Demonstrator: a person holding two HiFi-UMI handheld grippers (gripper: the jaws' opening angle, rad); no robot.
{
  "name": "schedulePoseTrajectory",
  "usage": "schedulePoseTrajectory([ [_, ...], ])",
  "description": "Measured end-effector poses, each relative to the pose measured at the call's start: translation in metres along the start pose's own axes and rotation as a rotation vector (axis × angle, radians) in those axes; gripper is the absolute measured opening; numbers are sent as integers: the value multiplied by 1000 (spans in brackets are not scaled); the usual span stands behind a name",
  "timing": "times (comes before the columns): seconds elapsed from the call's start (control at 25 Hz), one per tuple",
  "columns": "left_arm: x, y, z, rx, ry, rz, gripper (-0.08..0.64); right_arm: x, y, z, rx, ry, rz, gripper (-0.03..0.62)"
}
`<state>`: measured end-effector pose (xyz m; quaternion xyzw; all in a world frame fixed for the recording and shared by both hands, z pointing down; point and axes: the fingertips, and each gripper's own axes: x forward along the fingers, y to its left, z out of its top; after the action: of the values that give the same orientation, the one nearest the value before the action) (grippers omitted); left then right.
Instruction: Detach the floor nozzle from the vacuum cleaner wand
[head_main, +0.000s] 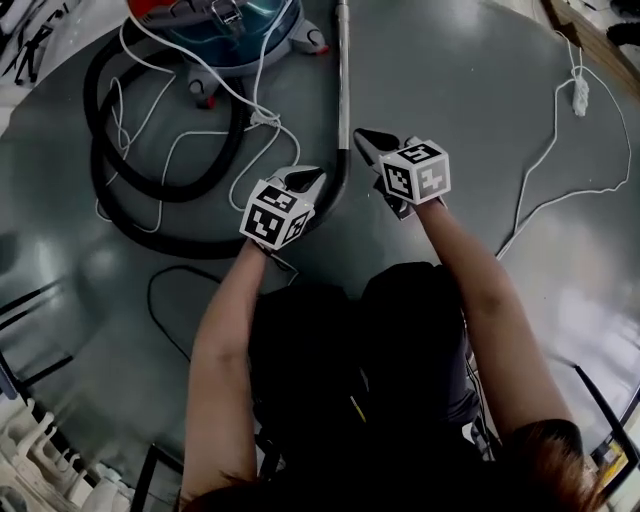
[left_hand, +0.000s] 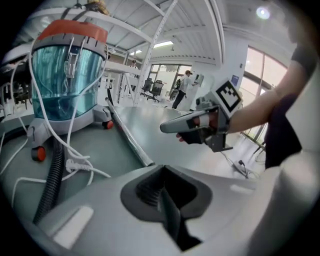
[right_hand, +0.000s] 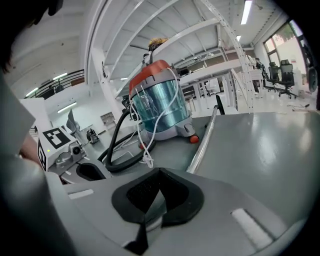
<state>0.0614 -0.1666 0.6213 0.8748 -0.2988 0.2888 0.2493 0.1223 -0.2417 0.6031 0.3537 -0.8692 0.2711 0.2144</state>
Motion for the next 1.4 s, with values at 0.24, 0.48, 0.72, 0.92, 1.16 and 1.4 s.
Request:
schedulePoseTrajectory([
  [0.24, 39, 10, -21, 7, -5, 18, 12, 29, -32, -32, 49, 6, -44, -5],
  [0.48, 65, -2, -42, 11, 10, 51, 128, 47, -40, -52, 108, 73, -30, 74],
  [0.72, 92, -24, -57, 184, 92, 106, 246, 59, -51, -58, 242, 47, -92, 97],
  [0.92, 107, -17, -71, 99, 144, 153, 288, 66, -46, -66, 222, 75, -99, 97],
  [1.16, 112, -8, -77, 114, 221, 191, 255, 67, -51, -69, 255, 89, -165, 95],
  [1.4, 112, -8, -78, 55, 270, 175, 210, 64, -49, -70, 290, 76, -148, 95],
])
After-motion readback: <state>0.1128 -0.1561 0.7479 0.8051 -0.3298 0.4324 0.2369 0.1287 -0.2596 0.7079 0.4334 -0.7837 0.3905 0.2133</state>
